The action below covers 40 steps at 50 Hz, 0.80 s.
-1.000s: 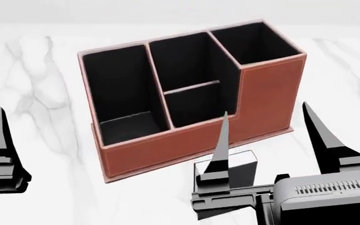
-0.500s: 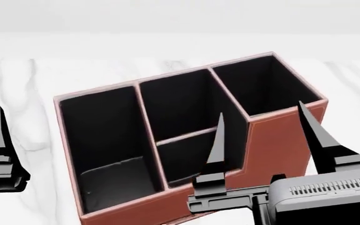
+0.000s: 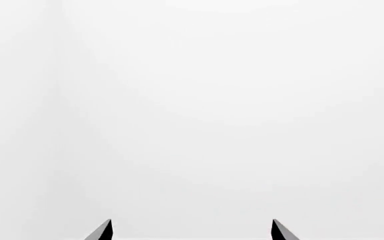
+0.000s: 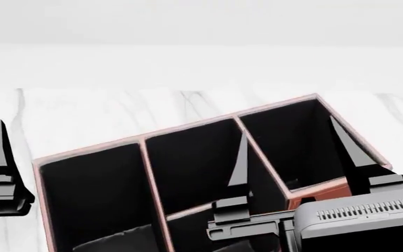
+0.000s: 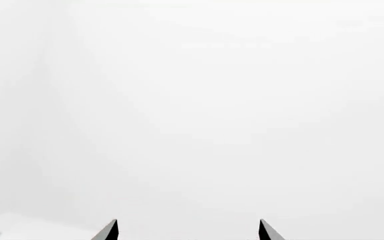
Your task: Pick up the book and place it in the front compartment of the caddy.
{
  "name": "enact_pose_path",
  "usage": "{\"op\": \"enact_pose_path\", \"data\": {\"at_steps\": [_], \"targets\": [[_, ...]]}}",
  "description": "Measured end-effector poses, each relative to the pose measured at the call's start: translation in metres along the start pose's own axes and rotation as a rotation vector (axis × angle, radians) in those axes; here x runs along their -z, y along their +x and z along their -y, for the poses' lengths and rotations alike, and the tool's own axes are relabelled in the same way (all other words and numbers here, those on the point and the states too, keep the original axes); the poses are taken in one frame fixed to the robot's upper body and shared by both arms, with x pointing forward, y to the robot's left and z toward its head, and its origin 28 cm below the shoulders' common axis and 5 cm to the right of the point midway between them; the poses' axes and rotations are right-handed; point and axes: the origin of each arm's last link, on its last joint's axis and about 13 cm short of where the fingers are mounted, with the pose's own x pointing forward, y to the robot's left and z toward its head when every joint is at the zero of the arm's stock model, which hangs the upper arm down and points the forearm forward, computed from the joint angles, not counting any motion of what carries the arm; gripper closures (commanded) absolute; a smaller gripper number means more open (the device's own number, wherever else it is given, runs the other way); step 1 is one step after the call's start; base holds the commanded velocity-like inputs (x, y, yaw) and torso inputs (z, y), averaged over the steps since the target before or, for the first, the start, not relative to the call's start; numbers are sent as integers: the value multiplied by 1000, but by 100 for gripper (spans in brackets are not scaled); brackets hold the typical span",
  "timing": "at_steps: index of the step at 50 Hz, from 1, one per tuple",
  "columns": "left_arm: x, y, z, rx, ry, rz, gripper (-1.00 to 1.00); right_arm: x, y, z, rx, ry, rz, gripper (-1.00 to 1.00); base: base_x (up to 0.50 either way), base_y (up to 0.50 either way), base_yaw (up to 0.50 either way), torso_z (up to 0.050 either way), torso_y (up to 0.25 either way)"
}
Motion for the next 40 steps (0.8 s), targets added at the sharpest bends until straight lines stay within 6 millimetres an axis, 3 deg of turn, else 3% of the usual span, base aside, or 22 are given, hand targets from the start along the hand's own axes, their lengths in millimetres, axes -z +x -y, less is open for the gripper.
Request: {"op": "enact_pose_path", "data": {"at_steps": [15, 28, 40], "targets": [[1, -1, 0, -1, -1, -3, -100, -11, -1, 8, -44, -24, -24, -100, 0, 0, 0, 0, 0], [3, -2, -2, -5, -5, -9, -100, -35, -12, 37, -197, -119, -53, -100, 0, 0, 0, 0, 0], [3, -2, -3, -11, -6, -10, -100, -38, -32, 58, -388, -207, -168, -100, 0, 0, 0, 0, 0]]}}
